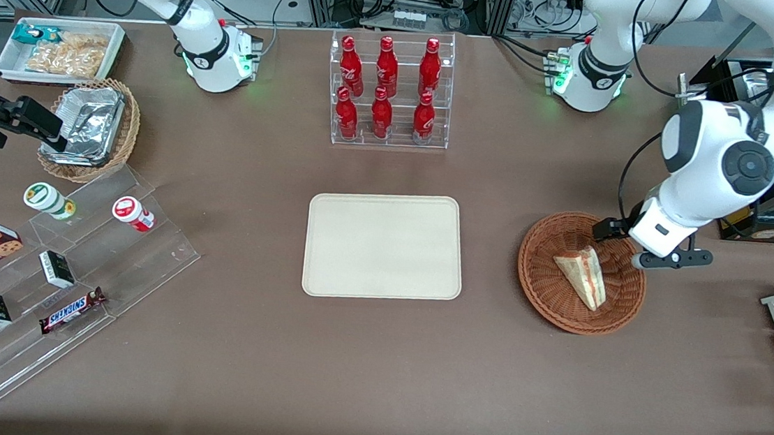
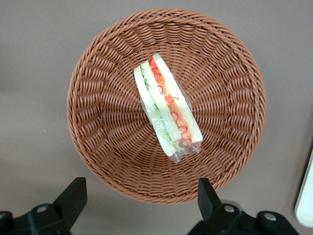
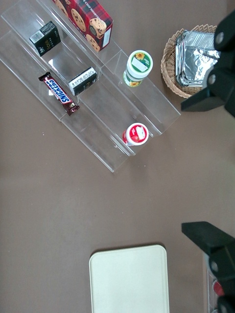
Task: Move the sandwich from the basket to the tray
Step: 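Close the left gripper on the wrapped sandwich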
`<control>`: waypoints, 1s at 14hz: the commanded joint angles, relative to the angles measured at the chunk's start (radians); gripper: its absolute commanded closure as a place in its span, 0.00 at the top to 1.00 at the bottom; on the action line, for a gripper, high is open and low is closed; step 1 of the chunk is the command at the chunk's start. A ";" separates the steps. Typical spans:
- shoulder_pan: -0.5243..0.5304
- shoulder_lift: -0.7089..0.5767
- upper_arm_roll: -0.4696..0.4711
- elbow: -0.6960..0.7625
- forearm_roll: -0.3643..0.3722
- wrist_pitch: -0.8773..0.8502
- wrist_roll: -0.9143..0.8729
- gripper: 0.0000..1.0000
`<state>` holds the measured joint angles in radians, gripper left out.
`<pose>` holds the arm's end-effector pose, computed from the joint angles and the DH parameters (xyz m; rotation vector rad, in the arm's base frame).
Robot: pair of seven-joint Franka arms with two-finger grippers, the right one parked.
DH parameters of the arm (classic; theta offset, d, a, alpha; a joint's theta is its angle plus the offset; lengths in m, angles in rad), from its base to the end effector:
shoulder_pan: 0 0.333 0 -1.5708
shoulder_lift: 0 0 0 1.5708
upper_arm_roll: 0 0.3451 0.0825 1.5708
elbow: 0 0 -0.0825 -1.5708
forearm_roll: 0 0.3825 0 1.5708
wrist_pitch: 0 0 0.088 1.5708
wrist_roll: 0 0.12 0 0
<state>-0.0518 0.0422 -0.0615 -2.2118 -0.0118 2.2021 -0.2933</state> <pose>0.5239 -0.0600 0.3725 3.1255 0.2934 -0.0835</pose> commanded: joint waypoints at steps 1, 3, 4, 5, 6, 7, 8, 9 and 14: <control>-0.040 0.002 0.005 -0.026 0.003 0.069 -0.177 1.00; -0.043 0.018 0.003 -0.043 0.003 0.125 -0.295 1.00; -0.048 0.024 0.005 -0.055 0.003 0.160 -0.344 1.00; -0.048 0.039 0.003 -0.066 0.003 0.200 -0.396 1.00; -0.049 0.056 0.003 -0.066 0.003 0.229 -0.459 1.00; -0.049 0.077 0.003 -0.065 0.003 0.255 -0.527 1.00; -0.052 0.090 0.003 -0.065 0.003 0.281 -0.599 1.00; -0.057 0.105 0.003 -0.063 0.003 0.286 -0.642 1.00; -0.057 0.177 0.003 -0.055 0.003 0.324 -0.635 1.00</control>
<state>-0.1012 0.1858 -0.0617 -2.2749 -0.0117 2.4996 -0.9099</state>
